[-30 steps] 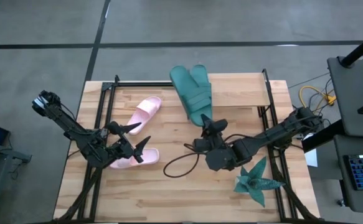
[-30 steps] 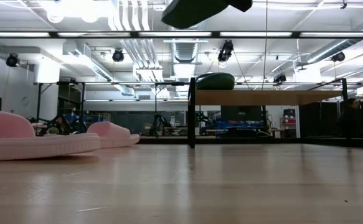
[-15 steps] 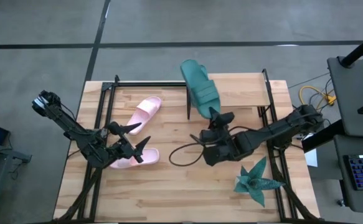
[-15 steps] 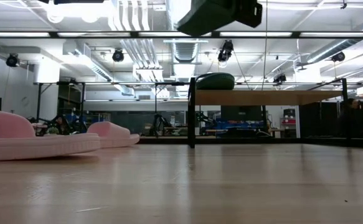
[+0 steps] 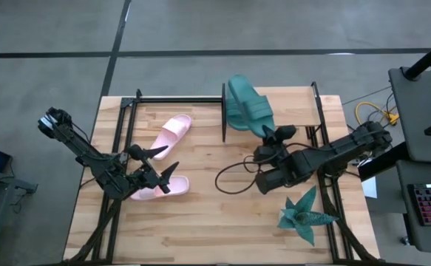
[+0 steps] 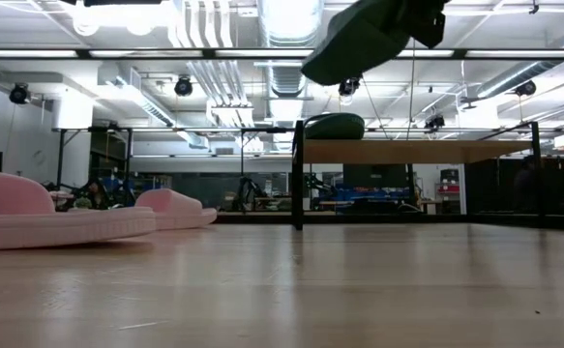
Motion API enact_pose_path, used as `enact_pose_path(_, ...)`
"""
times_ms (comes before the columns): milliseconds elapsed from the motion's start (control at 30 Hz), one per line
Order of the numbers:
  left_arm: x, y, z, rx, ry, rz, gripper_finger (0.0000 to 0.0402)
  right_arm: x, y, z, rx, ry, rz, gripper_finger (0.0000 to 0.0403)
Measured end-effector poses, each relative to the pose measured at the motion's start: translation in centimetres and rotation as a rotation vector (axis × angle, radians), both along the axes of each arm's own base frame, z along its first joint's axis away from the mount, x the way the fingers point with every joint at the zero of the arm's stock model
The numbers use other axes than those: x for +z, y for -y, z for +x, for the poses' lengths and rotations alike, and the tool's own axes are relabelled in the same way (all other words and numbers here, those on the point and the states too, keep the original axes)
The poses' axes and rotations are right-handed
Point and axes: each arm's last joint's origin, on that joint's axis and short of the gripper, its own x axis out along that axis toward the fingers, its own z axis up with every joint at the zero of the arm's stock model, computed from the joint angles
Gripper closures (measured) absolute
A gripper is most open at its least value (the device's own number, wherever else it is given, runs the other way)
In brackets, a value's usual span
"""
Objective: Pick and place slides into the shelf
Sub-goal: Put the green slipper on the shelf
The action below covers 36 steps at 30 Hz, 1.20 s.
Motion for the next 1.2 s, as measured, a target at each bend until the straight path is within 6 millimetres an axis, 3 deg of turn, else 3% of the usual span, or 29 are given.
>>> enact_pose_path(133,0.0,-0.2,0.2,-0.015,0.001,-0.003,0.0095,-0.2,0.0,-0.1,0.000,0.003,0.024,0.0373)
enact_pose_path(267,0.2,-0.9,1.2,-0.146,-0.006,-0.010,0.0095,-0.2,0.0,-0.1,0.001,0.001,0.027,0.0373)
enact_pose_path(600,2.2,-5.2,4.2,-0.328,-0.087,0.173,0.0095,-0.2,0.0,-0.1,0.002,-0.001,0.029,0.0373)
enact_pose_path(900,4.0,-8.2,6.5,-0.372,-0.086,0.240,0.0095,-0.2,0.0,-0.1,0.003,-0.002,0.036,0.0373)
enact_pose_path(1200,4.6,-11.2,11.5,-0.259,-0.235,0.372,0.0095,-0.3,-0.1,-0.1,0.010,-0.013,0.057,0.0373)
